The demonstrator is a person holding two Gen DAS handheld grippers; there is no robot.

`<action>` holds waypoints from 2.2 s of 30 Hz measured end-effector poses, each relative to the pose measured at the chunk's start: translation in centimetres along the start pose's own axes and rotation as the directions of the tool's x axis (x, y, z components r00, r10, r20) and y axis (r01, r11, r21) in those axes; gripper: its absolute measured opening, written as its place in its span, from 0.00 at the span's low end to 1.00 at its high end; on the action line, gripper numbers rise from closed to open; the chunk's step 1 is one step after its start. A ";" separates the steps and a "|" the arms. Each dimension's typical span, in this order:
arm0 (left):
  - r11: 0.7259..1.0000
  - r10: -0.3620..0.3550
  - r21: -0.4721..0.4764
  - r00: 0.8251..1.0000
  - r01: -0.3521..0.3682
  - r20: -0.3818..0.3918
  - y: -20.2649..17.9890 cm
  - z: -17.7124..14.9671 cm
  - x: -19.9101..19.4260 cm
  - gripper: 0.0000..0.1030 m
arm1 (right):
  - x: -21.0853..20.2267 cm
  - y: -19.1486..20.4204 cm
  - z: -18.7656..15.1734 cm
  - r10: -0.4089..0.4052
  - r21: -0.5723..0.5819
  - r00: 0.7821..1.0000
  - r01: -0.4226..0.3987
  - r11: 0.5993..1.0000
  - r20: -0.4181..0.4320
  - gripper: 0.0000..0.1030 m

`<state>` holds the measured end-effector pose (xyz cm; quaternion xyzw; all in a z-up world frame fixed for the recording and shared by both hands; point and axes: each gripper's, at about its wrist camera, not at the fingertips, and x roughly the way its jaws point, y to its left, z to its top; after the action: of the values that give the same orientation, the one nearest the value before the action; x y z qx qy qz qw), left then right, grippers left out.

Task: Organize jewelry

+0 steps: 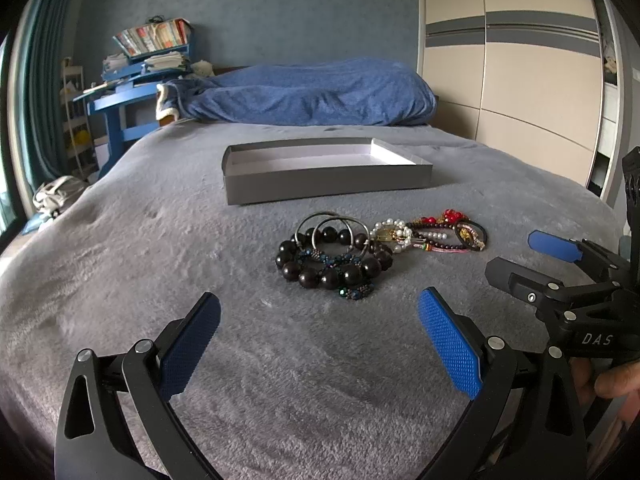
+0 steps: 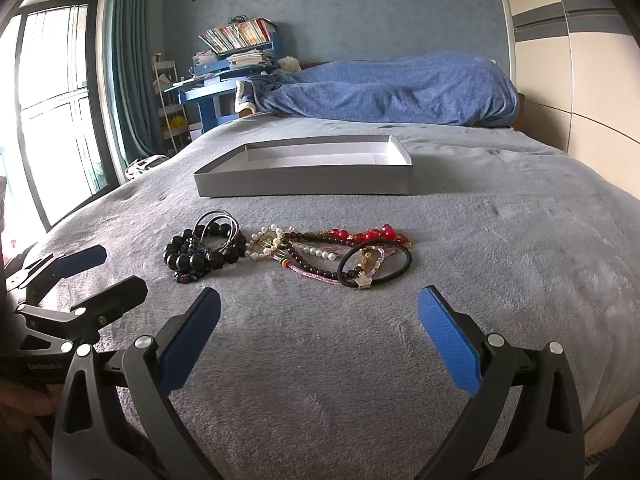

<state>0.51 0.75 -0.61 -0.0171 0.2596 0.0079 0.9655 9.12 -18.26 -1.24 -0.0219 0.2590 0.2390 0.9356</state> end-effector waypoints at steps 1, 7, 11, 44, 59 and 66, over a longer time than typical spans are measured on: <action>1.000 -0.001 0.000 1.000 0.001 -0.001 0.0 0.0 0.0 0.95 | 0.1 -0.1 0.0 0.000 0.000 1.000 0.000 1.000 -0.001 0.95; 1.000 -0.001 0.000 1.000 0.001 -0.001 0.0 0.0 0.0 0.95 | 0.1 -0.1 0.1 0.001 0.000 1.000 -0.001 1.000 -0.001 0.95; 1.000 -0.001 -0.001 1.000 0.001 0.000 0.0 0.0 0.0 0.95 | 0.0 -0.1 0.1 0.001 0.000 1.000 -0.001 1.000 -0.002 0.95; 1.000 0.007 -0.001 1.000 -0.007 0.001 0.3 1.0 0.3 0.95 | 1.3 -1.2 0.7 0.032 0.080 0.996 -0.024 0.997 -0.089 0.95; 0.997 -0.070 -0.019 0.994 0.069 -0.089 0.8 5.0 4.1 0.85 | 1.5 -2.1 1.5 0.031 0.113 0.991 -0.016 0.993 -0.133 0.95; 0.989 -0.149 0.002 0.980 0.151 -0.129 -0.4 6.5 6.1 0.64 | 1.7 -2.6 1.4 0.017 0.131 0.989 0.003 0.991 -0.145 0.95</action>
<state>9.05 0.64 1.90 -0.0316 0.3192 -0.0675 0.9447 12.26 -19.59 -1.07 0.0229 0.3417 0.2225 0.9128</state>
